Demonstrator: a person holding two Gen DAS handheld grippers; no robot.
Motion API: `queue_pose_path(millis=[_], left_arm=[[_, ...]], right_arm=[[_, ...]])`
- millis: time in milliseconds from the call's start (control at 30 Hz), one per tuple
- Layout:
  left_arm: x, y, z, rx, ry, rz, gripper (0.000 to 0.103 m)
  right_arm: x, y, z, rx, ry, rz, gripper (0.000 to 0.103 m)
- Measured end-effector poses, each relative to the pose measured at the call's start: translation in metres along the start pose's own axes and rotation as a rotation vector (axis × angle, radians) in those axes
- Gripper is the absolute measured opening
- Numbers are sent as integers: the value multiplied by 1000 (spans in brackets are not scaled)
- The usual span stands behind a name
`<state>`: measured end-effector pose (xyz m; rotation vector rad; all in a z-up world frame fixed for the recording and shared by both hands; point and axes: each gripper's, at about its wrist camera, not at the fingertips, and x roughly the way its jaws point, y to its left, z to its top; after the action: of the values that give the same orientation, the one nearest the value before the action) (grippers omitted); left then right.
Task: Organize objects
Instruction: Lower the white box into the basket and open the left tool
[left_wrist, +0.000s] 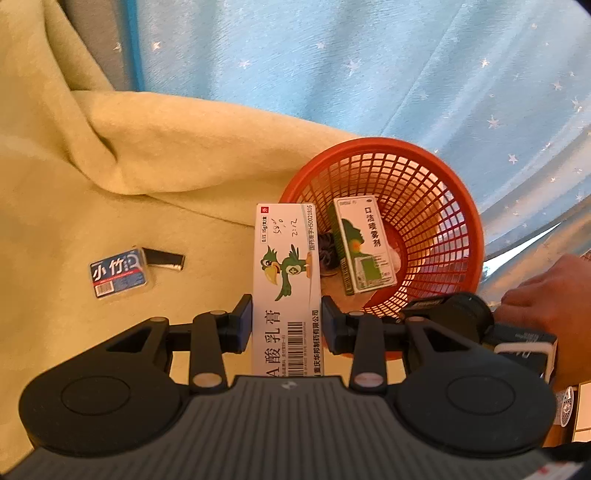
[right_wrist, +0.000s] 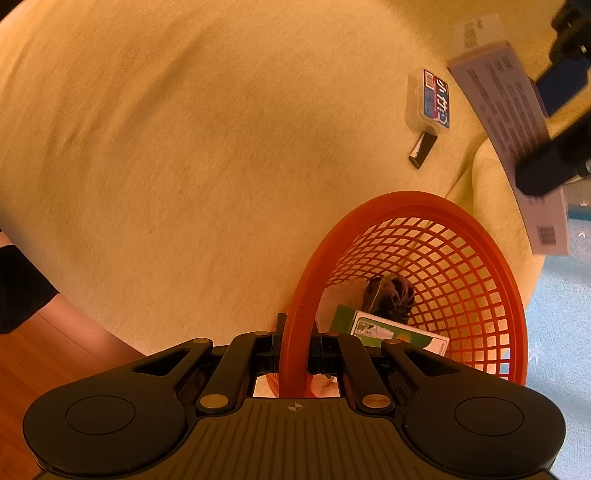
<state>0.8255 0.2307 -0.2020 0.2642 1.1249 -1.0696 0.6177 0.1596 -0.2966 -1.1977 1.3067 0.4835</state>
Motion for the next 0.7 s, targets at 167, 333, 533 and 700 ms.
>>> queue_pose_path(millis=[167,333,533,700], left_arm=[[3,-4,10,11,-4,-19,33],[7,-9,21,23,-10,-42,33],[13,-21,35,45,-18,-70,33],[19,-29,45,52,-62,-110,36]], right_arm=[[0,0,0,1,0,0,3],[0,0,0,4,0,1,3],[1,0,0,6,-2,2,3],[0,-1,0,11,-5,3,3]])
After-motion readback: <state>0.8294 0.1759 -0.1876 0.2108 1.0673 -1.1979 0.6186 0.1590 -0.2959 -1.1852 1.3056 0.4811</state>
